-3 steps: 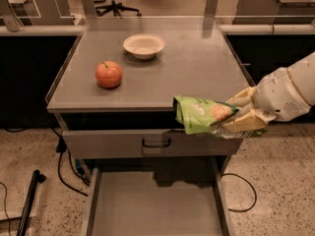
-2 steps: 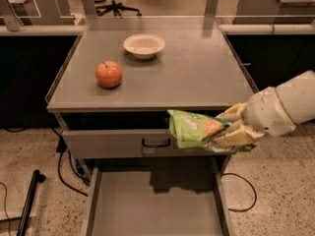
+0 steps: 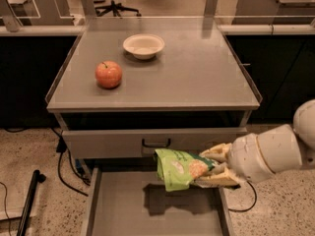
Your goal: Place green rice chip bag into middle drawer
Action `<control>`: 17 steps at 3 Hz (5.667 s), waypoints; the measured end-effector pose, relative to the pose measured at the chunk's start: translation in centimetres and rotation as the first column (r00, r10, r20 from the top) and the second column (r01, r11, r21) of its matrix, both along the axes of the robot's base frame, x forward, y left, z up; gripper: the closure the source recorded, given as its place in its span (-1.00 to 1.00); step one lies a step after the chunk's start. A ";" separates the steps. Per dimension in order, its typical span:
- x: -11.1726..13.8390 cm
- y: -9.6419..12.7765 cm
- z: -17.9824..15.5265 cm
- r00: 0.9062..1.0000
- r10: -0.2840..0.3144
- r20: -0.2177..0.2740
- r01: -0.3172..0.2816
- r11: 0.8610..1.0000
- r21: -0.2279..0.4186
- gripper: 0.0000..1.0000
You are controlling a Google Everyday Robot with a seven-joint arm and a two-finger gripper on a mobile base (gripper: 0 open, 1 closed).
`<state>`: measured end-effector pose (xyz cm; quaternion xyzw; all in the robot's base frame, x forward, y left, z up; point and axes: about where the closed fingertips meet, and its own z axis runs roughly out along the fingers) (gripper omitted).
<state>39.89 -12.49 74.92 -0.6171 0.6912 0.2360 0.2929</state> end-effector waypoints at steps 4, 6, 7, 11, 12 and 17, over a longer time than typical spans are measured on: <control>-0.4 2.5 -14.2 0.999 0.027 0.023 -0.024 0.990 -0.142 1.00; 0.5 2.1 -21.4 0.996 -0.039 -0.078 0.028 0.991 -0.132 1.00; 1.6 1.7 -24.7 0.996 -0.077 -0.054 0.071 0.992 -0.102 1.00; 8.2 0.3 -37.2 0.989 -0.127 -0.072 0.136 0.982 0.130 1.00; 8.2 0.3 -37.2 0.989 -0.127 -0.072 0.136 0.982 0.130 0.65; 8.2 0.3 -37.2 0.989 -0.127 -0.072 0.135 0.982 0.130 -1.00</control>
Offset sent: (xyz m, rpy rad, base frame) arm -0.0060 0.0174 -0.1374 -0.1735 -0.1017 0.0202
